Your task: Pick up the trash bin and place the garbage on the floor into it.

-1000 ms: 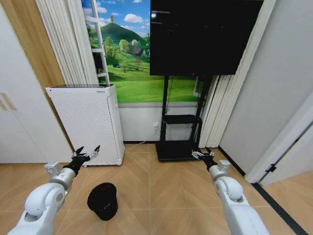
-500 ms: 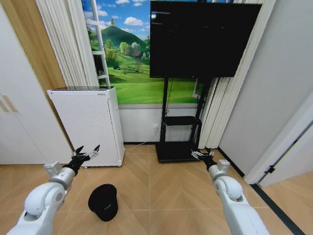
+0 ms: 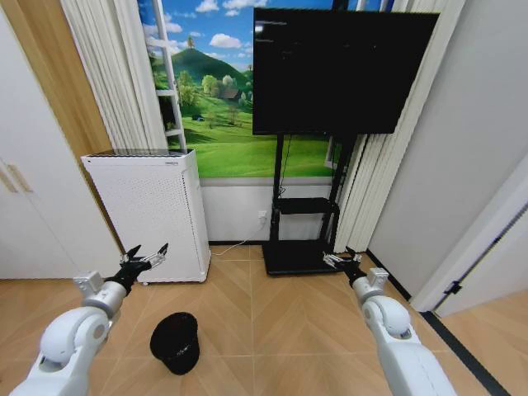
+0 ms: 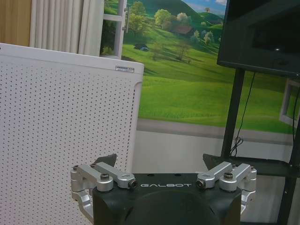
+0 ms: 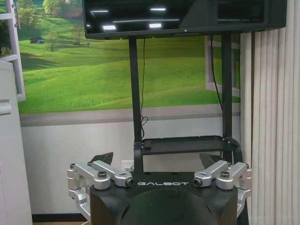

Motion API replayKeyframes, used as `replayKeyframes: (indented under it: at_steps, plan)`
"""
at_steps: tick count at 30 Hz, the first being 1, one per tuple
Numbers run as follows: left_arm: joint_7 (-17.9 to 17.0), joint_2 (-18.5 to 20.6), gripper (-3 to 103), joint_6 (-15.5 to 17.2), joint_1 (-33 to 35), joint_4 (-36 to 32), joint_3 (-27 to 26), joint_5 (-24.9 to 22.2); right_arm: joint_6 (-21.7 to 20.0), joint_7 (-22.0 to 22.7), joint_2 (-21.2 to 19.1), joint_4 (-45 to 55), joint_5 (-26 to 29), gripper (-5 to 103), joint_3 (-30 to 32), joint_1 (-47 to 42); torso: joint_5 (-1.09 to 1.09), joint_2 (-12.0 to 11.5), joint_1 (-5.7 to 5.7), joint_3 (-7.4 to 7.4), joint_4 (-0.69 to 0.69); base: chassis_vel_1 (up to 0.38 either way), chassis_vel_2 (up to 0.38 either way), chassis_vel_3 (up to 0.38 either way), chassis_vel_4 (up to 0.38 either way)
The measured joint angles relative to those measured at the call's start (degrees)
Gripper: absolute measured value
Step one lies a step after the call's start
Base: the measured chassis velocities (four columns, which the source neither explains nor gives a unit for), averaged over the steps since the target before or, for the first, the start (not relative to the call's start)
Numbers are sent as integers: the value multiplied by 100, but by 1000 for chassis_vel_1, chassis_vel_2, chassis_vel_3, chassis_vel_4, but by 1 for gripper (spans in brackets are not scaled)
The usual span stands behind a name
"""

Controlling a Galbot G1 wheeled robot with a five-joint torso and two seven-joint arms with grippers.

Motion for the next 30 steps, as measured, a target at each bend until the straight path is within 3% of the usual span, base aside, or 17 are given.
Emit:
replayKeyframes:
  at_steps: [22, 30]
  plan:
    - [-1, -26, 100, 3, 66, -76, -35, -28, -28, 13, 36, 83, -6, 100, 33, -41, 0, 593, 259, 334, 0, 0, 0, 0, 0]
    - [-72, -47, 100, 175, 89, -152, -40, -76, -61, 21, 45, 120, -12, 100, 57, -74, 0, 817, 358, 458, 0, 0, 0, 0, 0]
